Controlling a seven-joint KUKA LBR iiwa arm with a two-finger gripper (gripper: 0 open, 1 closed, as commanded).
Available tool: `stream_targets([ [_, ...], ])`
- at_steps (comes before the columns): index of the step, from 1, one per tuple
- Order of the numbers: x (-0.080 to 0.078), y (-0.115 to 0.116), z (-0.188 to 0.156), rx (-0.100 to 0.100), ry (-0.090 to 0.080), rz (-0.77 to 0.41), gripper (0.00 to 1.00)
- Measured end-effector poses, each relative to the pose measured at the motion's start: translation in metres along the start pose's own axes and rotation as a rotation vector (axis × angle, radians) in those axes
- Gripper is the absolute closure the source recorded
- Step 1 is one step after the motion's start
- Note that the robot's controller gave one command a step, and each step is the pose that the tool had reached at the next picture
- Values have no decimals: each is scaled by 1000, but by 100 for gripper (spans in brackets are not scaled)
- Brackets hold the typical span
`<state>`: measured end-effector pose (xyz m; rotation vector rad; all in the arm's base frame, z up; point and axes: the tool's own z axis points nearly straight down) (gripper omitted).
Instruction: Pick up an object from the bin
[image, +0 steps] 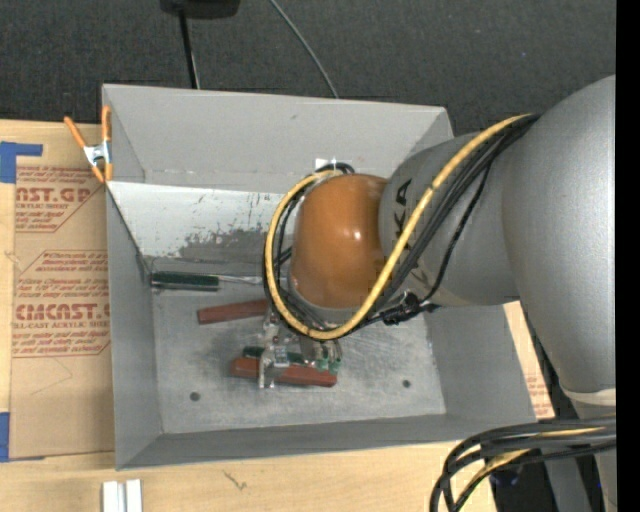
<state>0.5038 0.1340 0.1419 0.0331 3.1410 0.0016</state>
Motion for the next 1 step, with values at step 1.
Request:
stream_targets([
  [1,0,0,-12,0,-1,0,100],
])
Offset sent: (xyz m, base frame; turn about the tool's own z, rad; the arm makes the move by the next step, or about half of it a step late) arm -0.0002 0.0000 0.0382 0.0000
